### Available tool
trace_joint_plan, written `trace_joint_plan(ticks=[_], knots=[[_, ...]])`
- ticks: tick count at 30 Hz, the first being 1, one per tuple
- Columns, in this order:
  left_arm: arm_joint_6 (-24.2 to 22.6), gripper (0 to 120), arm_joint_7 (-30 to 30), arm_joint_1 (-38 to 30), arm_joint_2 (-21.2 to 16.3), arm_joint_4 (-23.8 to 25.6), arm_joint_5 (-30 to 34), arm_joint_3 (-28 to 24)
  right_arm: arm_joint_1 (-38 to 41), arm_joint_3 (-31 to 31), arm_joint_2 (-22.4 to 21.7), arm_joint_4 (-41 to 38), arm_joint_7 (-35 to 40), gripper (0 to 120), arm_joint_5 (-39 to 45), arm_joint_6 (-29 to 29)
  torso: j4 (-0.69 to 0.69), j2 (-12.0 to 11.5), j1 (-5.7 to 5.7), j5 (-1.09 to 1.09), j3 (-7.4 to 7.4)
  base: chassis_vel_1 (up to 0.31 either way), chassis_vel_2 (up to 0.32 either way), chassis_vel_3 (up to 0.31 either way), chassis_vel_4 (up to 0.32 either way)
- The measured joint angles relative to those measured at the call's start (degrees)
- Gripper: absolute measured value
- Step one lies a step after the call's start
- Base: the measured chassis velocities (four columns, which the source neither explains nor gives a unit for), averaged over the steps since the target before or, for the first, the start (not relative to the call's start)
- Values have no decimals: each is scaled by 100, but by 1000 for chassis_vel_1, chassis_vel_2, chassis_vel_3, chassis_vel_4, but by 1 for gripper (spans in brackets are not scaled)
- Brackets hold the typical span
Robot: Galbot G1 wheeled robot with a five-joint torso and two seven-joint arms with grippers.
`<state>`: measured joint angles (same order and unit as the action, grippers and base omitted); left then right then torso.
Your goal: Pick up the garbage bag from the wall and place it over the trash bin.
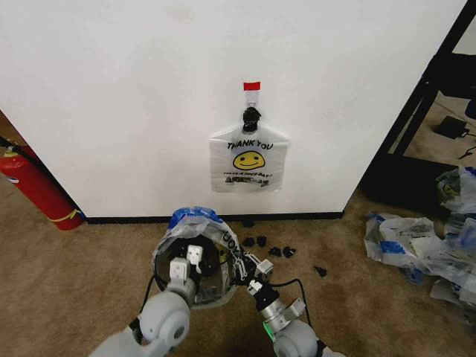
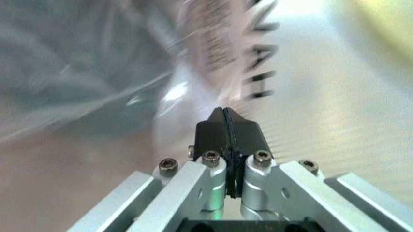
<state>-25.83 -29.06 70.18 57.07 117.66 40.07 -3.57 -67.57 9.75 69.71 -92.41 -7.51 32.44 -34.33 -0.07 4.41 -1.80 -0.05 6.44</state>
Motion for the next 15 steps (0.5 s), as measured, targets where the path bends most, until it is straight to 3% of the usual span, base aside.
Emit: trace_joint_plan(ticks=[11,15], knots=[[96,0,41,165,-237,526,-17,249,39,-44,58,119,384,1,218,75,-1,0,0,0,0,0,0,0,0],[180,14,23,281,-326,776,25,536,110,-130,45,151,396,1,559,143,-2,0,0,0,0,0,0,0,0]])
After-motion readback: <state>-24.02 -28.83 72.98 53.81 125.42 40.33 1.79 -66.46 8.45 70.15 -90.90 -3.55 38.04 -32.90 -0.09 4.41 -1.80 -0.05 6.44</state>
